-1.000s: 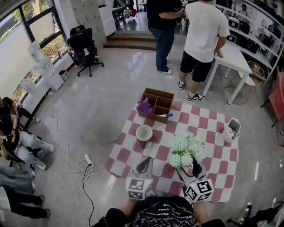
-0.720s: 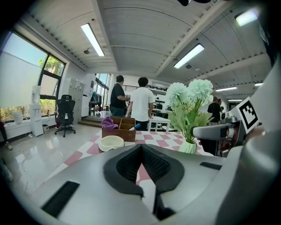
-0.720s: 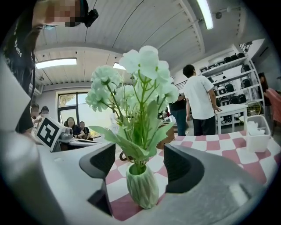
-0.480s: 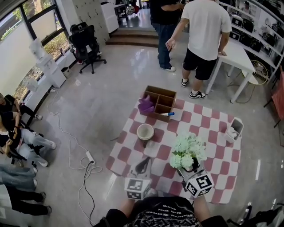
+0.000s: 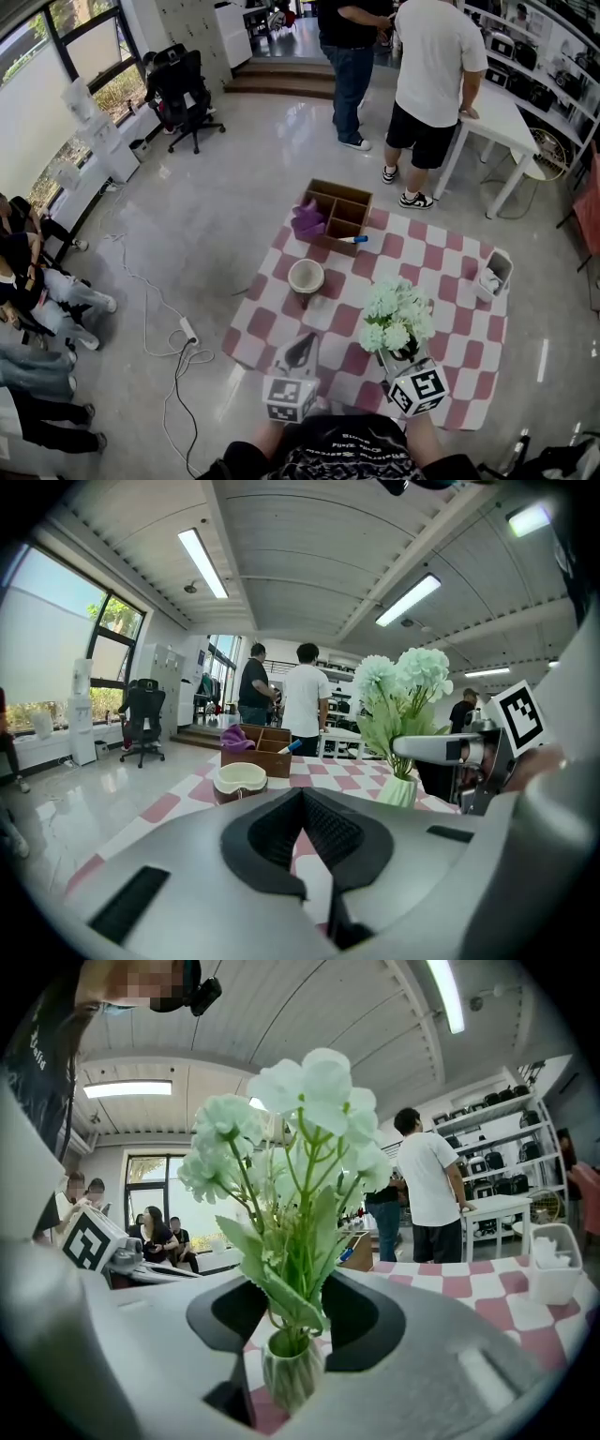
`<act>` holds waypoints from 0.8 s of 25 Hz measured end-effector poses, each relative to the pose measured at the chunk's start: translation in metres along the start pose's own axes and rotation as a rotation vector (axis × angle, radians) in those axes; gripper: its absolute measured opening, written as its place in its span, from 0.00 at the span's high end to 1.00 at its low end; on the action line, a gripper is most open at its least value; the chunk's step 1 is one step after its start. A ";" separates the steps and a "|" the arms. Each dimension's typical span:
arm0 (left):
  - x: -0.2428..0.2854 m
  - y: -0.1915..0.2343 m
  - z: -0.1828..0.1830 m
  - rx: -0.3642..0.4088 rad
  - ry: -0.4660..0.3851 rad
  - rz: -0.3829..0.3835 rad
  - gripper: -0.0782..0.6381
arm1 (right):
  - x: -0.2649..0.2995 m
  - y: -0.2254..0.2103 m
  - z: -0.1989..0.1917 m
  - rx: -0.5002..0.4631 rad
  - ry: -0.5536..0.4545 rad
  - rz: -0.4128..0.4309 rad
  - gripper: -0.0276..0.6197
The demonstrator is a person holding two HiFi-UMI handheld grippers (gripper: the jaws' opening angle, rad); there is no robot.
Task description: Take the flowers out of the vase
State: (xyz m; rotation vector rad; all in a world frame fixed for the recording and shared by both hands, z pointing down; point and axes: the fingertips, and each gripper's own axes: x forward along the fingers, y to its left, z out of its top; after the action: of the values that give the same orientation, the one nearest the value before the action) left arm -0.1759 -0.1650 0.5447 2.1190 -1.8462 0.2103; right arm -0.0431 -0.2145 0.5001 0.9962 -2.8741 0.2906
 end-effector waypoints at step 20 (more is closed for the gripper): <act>0.001 -0.005 0.003 0.021 -0.013 -0.027 0.88 | -0.016 0.000 0.065 0.007 -0.181 -0.018 0.76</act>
State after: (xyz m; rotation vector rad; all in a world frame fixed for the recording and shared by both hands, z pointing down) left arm -0.1716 -0.1665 0.5411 2.1630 -1.8299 0.2108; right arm -0.0314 -0.2180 0.4345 1.1023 -3.0244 0.2205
